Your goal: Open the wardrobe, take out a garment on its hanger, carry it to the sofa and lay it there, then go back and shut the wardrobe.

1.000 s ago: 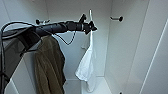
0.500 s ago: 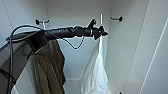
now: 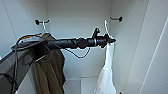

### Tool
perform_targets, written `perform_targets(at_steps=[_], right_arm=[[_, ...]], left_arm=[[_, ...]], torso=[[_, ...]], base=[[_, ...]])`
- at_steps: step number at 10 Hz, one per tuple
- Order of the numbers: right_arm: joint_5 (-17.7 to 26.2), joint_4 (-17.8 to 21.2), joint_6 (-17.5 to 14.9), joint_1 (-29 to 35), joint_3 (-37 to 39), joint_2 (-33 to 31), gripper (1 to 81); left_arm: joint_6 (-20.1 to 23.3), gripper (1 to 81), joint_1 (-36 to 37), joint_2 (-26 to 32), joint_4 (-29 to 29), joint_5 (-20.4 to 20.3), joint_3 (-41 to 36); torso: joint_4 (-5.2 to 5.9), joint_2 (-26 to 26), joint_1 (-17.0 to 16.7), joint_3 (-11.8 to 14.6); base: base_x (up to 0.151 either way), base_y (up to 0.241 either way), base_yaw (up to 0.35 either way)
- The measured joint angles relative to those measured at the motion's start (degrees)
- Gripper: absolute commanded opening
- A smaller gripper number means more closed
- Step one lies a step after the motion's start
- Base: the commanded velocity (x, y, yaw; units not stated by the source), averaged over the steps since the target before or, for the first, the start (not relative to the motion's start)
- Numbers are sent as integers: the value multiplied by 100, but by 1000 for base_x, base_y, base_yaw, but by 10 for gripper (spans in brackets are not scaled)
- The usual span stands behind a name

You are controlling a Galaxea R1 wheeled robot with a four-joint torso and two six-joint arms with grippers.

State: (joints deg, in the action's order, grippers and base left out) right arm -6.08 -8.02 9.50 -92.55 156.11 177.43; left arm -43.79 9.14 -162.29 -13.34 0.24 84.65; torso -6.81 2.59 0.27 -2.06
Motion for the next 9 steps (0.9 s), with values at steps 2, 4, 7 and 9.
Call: perform_targets(at_steps=[2, 4, 7, 9], right_arm=[[-2, 0, 0, -4, 0, 0, 811], [-45, 0, 1, -15, 0, 0, 811], [-50, 0, 0, -12, 0, 0, 811], [-52, 0, 0, -12, 0, 0, 811]], left_arm=[[5, 10, 4, 383, 0, -288, -393], [5, 10, -2, 863, 0, -344, -811], [18, 10, -250, 1262, 2, -443, -1131], [13, 10, -226, 1031, 0, -414, -985]], torso=[[0, 0, 0, 0], [0, 0, 0, 0], [0, 0, 0, 0], [0, 0, 0, 0]], base=[[0, 0, 0], [0, 0, 0], [0, 0, 0], [0, 0, 0]])
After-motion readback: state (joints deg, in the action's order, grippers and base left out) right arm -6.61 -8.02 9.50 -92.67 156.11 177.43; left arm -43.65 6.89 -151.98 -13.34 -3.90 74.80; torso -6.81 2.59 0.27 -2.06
